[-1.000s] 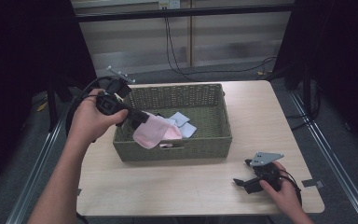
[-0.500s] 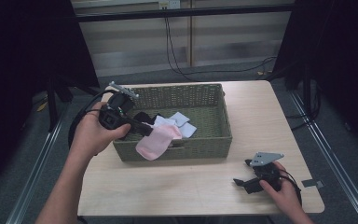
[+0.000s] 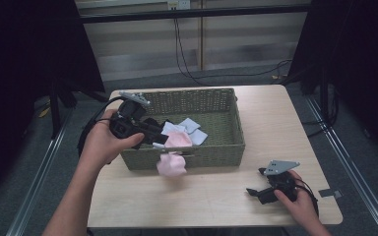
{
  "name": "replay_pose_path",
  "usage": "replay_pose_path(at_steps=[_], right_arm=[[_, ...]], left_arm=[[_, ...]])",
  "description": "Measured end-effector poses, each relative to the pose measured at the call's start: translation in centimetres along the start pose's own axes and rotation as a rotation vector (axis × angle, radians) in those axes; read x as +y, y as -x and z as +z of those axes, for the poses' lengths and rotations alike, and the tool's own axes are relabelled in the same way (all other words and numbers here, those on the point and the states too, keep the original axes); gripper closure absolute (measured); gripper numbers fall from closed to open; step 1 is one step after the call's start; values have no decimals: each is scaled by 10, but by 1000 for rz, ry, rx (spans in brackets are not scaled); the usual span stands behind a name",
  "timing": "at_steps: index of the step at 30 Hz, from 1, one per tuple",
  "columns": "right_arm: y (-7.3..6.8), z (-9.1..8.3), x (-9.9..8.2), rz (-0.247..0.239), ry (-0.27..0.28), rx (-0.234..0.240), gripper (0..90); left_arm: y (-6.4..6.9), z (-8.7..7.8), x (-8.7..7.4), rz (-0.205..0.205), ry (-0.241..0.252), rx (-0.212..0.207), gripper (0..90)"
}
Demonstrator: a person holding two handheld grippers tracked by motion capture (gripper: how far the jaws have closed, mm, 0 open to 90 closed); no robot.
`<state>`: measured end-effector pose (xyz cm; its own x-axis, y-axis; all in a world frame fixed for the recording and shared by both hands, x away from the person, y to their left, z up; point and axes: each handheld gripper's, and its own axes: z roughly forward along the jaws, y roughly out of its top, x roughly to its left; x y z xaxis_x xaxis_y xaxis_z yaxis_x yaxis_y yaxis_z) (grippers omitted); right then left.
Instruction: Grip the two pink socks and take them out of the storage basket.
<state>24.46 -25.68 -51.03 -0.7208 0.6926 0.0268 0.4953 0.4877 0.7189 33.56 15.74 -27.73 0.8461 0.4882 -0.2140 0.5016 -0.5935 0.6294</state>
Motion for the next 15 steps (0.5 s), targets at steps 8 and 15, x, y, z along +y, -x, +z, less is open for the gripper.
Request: replay_pose_path(at_steps=[8, 15], right_arm=[[0, 0, 0, -2, 2, 0, 112], [0, 0, 0, -2, 1, 0, 112]], left_arm=[[-22, 22, -4, -22, -1, 37, 527], [-51, 55, -7, -43, -11, 75, 493]])
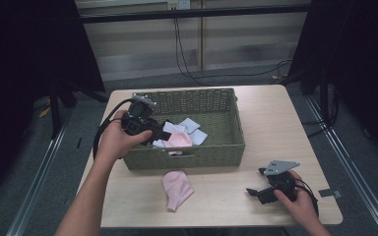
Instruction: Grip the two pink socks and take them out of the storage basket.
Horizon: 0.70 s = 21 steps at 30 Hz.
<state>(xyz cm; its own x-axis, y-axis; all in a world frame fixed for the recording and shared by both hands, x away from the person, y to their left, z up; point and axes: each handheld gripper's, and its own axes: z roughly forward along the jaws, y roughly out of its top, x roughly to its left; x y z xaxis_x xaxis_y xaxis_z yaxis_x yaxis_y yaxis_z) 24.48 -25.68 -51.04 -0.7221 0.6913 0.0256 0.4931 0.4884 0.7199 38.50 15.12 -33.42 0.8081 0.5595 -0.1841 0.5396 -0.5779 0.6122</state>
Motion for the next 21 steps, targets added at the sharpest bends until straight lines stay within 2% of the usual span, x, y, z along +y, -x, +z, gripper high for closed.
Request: replay_pose_path(at_steps=[1, 2, 4, 5, 6, 9, 12, 15, 17, 18, 19, 21], right_arm=[[0, 0, 0, 0, 0, 0, 112], [0, 0, 0, 0, 0, 0, 113], [0, 0, 0, 0, 0, 0, 112], [0, 0, 0, 1, 0, 0, 112], [0, 0, 0, 1, 0, 0, 112], [0, 0, 0, 2, 0, 1, 112], [0, 0, 0, 1, 0, 1, 112], [0, 0, 0, 3, 2, 2, 111], [0, 0, 0, 2, 2, 3, 111], [0, 0, 0, 2, 2, 3, 111], [0, 0, 0, 2, 2, 3, 111], [0, 0, 0, 2, 2, 3, 111]], left_arm=[[-7, 5, 1, 17, -17, 10, 489], [-13, 14, 2, -5, -8, 21, 474], [-18, 18, 2, 3, -20, 28, 465], [-26, 26, 3, -4, -35, 43, 462], [-26, 26, 3, -4, -35, 43, 459], [-40, 41, 5, -7, -41, 62, 431], [-44, 48, 7, 3, -48, 59, 423], [-50, 64, 9, 38, -74, 46, 403], [-52, 69, 9, 30, -73, 38, 403], [-54, 72, 9, 38, -83, 33, 399], [-57, 81, 8, 26, -100, 25, 397], [-60, 86, 7, 17, -112, 30, 392]])
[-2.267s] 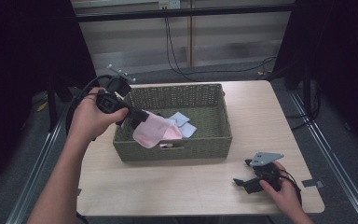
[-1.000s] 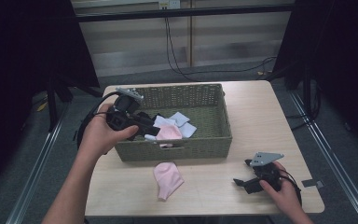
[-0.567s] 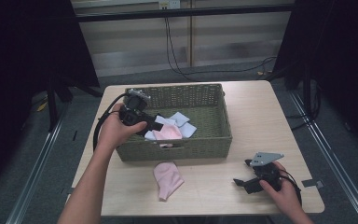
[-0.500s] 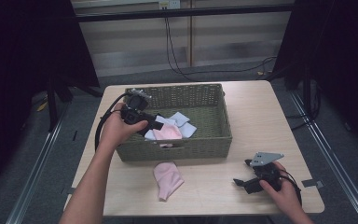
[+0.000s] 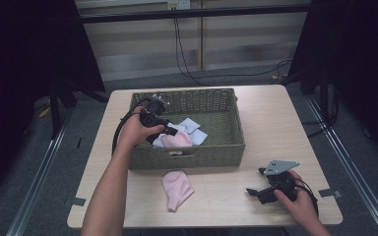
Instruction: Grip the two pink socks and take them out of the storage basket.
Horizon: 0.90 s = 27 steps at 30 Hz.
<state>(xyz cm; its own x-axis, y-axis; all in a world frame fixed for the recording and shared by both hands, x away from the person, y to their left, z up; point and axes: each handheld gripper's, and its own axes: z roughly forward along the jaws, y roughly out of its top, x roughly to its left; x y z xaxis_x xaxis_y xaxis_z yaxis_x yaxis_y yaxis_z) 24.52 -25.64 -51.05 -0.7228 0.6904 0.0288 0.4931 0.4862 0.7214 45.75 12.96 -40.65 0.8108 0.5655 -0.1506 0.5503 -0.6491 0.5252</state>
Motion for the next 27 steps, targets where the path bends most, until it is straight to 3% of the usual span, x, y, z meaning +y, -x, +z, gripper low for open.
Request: replay_pose_path(at_steps=[1, 2, 7, 11, 12, 13, 17, 19, 22, 27], right_arm=[[0, 0, 0, 0, 0, 0, 111], [0, 0, 0, 0, 0, 0, 111], [0, 0, 0, 0, 0, 0, 111], [0, 0, 0, 0, 0, 0, 111], [0, 0, 0, 0, 0, 0, 111], [0, 0, 0, 0, 0, 0, 111], [0, 0, 0, 0, 0, 0, 111], [0, 0, 0, 0, 0, 0, 111], [0, 0, 0, 0, 0, 0, 111], [0, 0, 0, 0, 0, 0, 111]], left_arm=[[-3, 2, 0, 6, -12, 2, 391], [-6, 8, 0, -28, -6, 0, 386], [-11, 25, -4, -56, -36, 10, 372], [-15, 34, -9, -54, -66, 24, 372], [-17, 38, -14, -85, -58, -5, 393], [-17, 38, -14, -85, -58, -5, 448], [-19, 29, -14, -79, -80, -19, 713], [-19, 23, -11, -75, -74, -21, 779], [-17, 13, -7, -72, -85, -30, 833], [-13, 0, -1, -84, -76, -41, 843]])
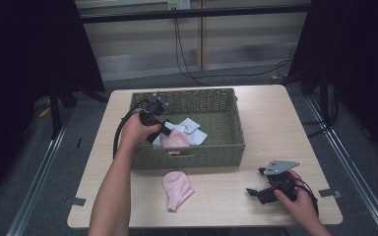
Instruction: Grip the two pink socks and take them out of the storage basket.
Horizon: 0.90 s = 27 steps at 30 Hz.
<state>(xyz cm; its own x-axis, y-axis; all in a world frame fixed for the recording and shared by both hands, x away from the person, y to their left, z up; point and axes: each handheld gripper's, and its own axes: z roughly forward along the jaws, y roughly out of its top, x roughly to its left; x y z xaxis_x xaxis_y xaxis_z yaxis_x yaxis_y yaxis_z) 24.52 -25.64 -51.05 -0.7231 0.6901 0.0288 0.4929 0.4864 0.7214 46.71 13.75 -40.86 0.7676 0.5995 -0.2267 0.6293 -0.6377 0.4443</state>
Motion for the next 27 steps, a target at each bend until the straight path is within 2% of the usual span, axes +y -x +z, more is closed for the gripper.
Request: replay_pose_path(at_steps=[2, 3, 4, 5, 11, 13, 20, 21, 22, 23, 27], right_arm=[[0, 0, 0, 0, 0, 0, 111], [0, 0, 0, 0, 0, 0, 111], [0, 0, 0, 0, 0, 0, 111], [0, 0, 0, -1, 0, 0, 111], [0, 0, 0, -1, 0, 0, 111], [0, 0, 0, -1, 0, 0, 111], [0, 0, 0, -1, 0, -1, 111], [0, 0, 0, -1, 0, -1, 111], [0, 0, 0, -1, 0, -1, 111], [0, 0, 0, 1, 0, 0, 111], [0, 0, 0, 1, 0, -1, 111]], left_arm=[[1, -3, 1, -6, 7, 2, 844], [1, -11, 2, -10, 9, 1, 845], [1, -11, 2, -10, 9, 1, 846], [3, -19, 4, -26, 21, -3, 846], [7, -35, 7, -35, 30, 5, 847], [11, -47, 10, -23, 51, -4, 847], [20, -68, 17, -12, 57, 9, 847], [22, -75, 19, 2, 60, 8, 848], [22, -75, 19, 2, 60, 8, 847], [26, -82, 21, -4, 77, 4, 848], [33, -96, 23, 1, 84, -1, 848]])
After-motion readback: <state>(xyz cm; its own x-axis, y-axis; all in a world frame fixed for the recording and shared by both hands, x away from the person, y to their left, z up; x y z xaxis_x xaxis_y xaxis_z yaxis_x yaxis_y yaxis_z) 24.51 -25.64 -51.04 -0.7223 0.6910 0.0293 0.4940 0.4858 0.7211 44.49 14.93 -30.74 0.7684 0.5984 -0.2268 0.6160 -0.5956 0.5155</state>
